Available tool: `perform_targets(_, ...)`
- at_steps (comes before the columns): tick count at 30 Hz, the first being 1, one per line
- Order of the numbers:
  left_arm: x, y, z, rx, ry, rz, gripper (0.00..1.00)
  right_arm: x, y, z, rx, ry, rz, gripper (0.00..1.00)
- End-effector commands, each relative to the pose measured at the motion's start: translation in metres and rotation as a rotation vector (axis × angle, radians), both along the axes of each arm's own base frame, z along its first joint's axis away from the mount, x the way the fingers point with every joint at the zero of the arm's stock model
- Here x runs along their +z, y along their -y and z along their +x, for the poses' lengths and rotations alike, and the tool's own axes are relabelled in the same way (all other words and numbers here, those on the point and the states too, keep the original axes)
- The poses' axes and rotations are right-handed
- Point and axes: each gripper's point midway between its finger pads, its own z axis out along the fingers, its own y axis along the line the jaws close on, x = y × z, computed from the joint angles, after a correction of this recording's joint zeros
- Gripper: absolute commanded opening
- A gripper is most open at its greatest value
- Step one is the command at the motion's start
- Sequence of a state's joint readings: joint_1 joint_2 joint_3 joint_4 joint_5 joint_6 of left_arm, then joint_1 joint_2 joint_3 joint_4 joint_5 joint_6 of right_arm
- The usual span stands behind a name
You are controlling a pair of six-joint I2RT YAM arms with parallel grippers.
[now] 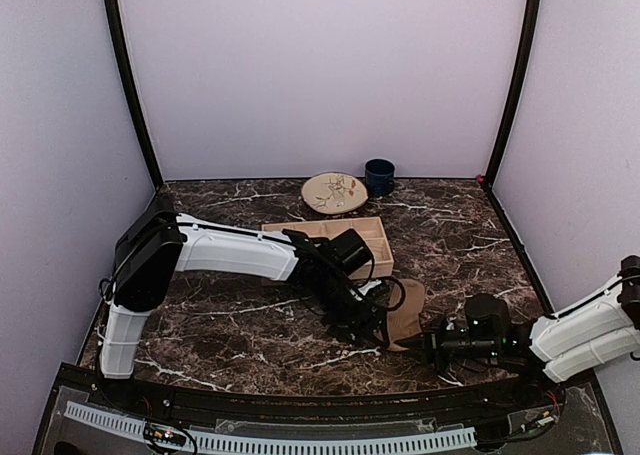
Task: Roll the socks
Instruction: Roll the sock at the center of the board.
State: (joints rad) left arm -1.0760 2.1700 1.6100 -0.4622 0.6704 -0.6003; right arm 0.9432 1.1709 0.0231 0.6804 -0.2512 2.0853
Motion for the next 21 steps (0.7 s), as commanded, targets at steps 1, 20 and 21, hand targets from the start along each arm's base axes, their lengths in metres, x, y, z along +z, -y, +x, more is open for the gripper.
perform_targets(1, 0.004, -0.003, -0.007, -0.015, -0.028, 0.030, 0.78, 0.014, -0.010, 0.006, -0.047, -0.082, 0.088, 0.01)
perform_targets(20, 0.025, -0.024, 0.030, -0.115, 0.544, -0.057, 0.77, 0.011, -0.015, 0.003, -0.028, -0.118, 0.081, 0.02)
perform_targets(21, 0.031, -0.023, 0.030, -0.117, 0.580, -0.084, 0.77, 0.011, -0.014, 0.003, -0.028, -0.119, 0.079, 0.02)
